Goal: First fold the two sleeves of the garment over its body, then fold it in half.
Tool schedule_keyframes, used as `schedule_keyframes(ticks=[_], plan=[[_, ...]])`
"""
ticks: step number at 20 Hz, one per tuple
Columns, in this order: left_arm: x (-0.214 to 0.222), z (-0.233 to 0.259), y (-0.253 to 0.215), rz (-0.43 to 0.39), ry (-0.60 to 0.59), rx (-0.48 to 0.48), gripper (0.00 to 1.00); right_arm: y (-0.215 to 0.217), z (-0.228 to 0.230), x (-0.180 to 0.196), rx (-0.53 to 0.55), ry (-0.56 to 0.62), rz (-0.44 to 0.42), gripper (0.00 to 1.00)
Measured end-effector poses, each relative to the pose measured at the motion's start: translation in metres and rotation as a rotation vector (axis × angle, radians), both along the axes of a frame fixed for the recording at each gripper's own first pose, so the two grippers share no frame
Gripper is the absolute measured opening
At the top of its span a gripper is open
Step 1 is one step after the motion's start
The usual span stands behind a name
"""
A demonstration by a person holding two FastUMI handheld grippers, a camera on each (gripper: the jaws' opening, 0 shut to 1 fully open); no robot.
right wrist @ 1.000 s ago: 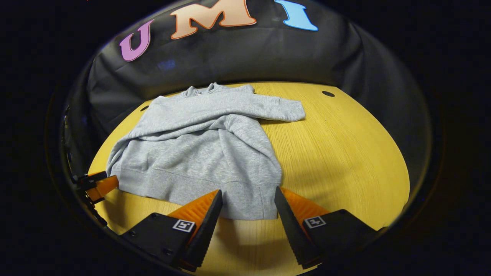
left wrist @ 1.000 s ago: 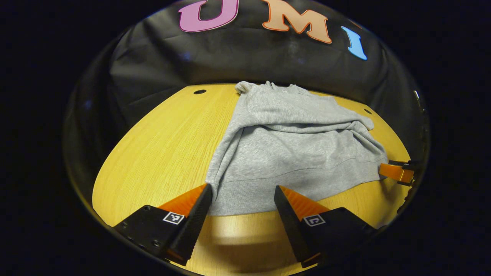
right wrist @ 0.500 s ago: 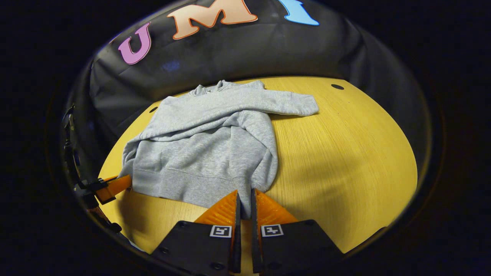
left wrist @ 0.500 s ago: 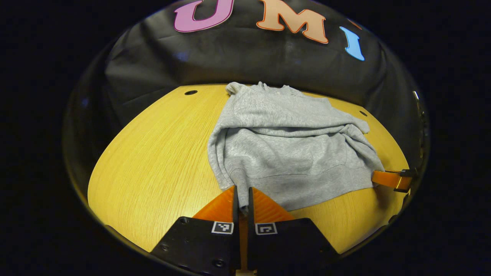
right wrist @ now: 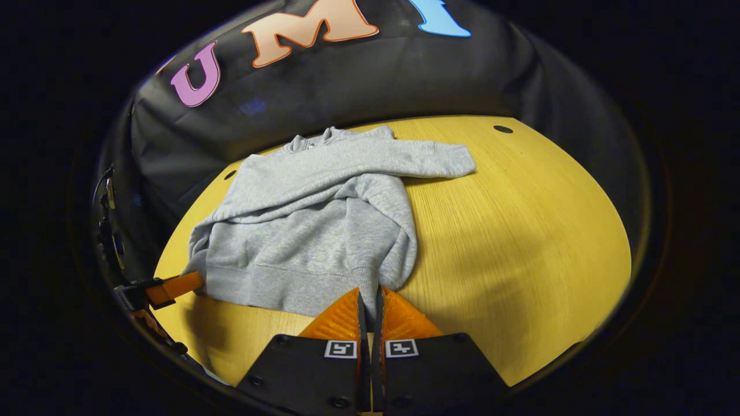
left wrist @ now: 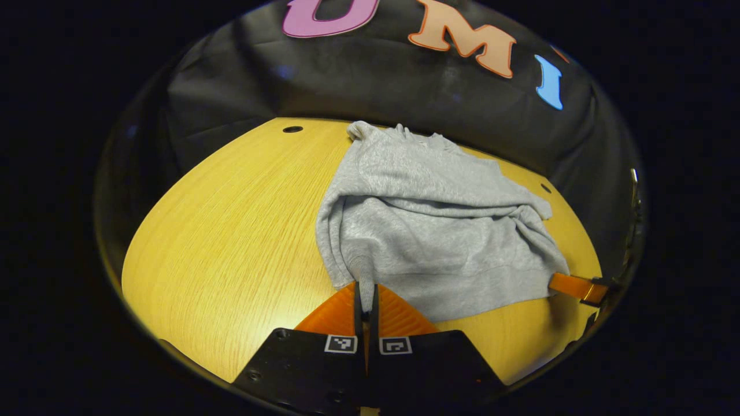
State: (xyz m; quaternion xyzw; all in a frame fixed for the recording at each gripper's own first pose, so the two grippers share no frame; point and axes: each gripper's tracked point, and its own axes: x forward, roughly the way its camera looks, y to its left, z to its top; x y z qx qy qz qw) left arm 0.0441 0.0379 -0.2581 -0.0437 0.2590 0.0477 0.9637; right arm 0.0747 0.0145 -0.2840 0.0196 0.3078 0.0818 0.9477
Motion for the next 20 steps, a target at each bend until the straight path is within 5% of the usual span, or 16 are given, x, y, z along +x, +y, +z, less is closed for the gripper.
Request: schedule_keyframes(ticks=[10,20], plan=[[0.016,0.065,-0.010,-0.031,-0.126,-0.054,0.00,0.014,0.057,0.020,0.110,-0.086,0.023,0.04],[0.103,0.124,-0.020,-0.036,-0.268,-0.078,0.00,0.027,0.101,0.087,0.152,-0.131,0.047,0.04]])
